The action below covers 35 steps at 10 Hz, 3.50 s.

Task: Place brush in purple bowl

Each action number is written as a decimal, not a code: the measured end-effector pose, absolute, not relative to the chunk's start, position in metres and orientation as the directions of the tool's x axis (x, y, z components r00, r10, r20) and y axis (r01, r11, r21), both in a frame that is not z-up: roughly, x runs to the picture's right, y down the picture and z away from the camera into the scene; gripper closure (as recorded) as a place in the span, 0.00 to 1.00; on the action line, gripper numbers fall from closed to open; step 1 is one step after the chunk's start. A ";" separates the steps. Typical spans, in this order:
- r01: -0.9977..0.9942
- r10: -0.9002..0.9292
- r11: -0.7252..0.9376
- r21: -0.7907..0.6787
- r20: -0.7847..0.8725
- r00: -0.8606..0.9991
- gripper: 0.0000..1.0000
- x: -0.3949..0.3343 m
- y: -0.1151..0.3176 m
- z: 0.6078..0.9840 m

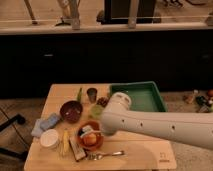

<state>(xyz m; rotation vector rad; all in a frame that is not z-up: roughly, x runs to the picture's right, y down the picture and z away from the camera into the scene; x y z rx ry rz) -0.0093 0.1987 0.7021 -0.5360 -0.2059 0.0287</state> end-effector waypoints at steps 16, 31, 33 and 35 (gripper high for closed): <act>0.054 0.103 0.889 -0.455 0.312 0.944 1.00 -0.070 0.137 0.744; 0.120 0.061 0.873 -0.472 0.349 0.935 1.00 -0.165 0.117 0.797; 0.108 0.066 0.879 -0.465 0.341 0.938 1.00 -0.169 0.111 0.801; 0.097 0.075 0.879 -0.466 0.337 0.938 1.00 -0.175 0.109 0.805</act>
